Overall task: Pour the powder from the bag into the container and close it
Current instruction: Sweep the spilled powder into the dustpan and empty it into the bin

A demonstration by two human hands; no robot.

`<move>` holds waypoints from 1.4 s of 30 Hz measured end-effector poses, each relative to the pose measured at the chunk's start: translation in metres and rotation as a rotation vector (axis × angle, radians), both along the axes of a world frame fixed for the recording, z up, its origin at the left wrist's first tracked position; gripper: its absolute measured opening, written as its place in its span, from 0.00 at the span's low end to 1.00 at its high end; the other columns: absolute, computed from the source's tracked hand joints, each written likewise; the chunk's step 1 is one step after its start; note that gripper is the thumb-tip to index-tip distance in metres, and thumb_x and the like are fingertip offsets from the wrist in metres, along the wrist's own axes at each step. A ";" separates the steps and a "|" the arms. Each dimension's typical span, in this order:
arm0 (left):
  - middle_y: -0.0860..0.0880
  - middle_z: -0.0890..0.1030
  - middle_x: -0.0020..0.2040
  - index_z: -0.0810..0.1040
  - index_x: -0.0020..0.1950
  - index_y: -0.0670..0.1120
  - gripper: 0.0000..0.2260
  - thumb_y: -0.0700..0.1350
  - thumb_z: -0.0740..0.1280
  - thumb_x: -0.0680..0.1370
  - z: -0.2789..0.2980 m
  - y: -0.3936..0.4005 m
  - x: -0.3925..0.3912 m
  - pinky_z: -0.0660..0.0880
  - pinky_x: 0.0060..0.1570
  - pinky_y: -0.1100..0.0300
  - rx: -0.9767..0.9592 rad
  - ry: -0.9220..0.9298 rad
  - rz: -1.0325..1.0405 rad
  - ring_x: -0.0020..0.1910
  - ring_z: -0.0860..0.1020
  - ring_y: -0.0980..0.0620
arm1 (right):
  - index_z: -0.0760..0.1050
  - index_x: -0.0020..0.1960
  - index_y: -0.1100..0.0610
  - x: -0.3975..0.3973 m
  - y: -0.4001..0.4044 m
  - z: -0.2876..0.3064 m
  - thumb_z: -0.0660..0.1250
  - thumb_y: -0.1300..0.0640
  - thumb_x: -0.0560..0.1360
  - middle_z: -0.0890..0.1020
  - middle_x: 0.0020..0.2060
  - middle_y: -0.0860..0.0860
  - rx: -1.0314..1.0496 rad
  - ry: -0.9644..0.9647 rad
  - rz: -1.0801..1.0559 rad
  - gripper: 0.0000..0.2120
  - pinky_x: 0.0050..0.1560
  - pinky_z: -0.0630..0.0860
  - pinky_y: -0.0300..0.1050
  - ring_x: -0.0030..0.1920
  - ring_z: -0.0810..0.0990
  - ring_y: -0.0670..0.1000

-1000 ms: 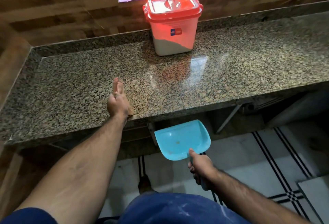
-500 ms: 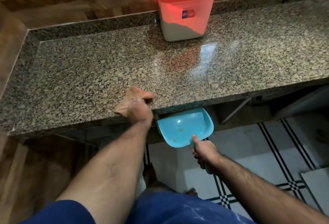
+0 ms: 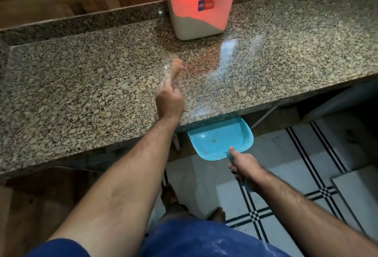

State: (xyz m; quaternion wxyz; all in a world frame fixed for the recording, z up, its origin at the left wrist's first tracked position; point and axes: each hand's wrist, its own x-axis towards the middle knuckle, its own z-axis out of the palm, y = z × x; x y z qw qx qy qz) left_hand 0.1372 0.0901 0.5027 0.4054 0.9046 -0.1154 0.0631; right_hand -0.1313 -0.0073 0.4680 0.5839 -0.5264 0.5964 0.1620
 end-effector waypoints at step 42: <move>0.54 0.86 0.45 0.81 0.58 0.57 0.10 0.48 0.59 0.89 0.024 -0.156 -0.121 0.86 0.41 0.55 -0.013 0.390 -0.398 0.43 0.87 0.53 | 0.74 0.38 0.55 -0.033 -0.085 0.018 0.61 0.34 0.83 0.70 0.22 0.48 -0.024 -0.047 0.007 0.27 0.24 0.61 0.38 0.20 0.64 0.48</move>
